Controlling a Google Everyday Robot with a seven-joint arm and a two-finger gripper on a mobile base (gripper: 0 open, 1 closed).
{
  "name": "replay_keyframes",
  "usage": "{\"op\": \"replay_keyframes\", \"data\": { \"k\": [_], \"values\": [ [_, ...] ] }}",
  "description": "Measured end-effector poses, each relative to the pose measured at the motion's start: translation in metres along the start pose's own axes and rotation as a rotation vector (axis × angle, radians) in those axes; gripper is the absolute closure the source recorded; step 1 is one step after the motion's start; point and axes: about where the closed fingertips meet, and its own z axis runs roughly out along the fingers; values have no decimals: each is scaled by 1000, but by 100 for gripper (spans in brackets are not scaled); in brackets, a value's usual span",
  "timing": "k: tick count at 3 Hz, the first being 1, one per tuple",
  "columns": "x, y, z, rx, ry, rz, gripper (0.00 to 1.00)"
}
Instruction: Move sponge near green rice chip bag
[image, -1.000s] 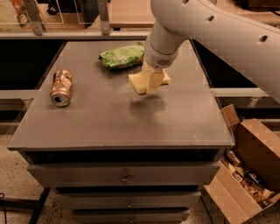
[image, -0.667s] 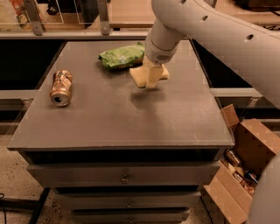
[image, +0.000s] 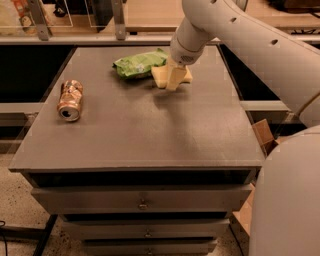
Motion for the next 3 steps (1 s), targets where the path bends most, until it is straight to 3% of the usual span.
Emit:
{"op": "replay_keyframes", "data": {
  "k": [2, 3],
  "values": [
    [5, -18, 4, 35, -19, 32, 12],
    [6, -20, 4, 34, -19, 24, 0]
  ]
}}
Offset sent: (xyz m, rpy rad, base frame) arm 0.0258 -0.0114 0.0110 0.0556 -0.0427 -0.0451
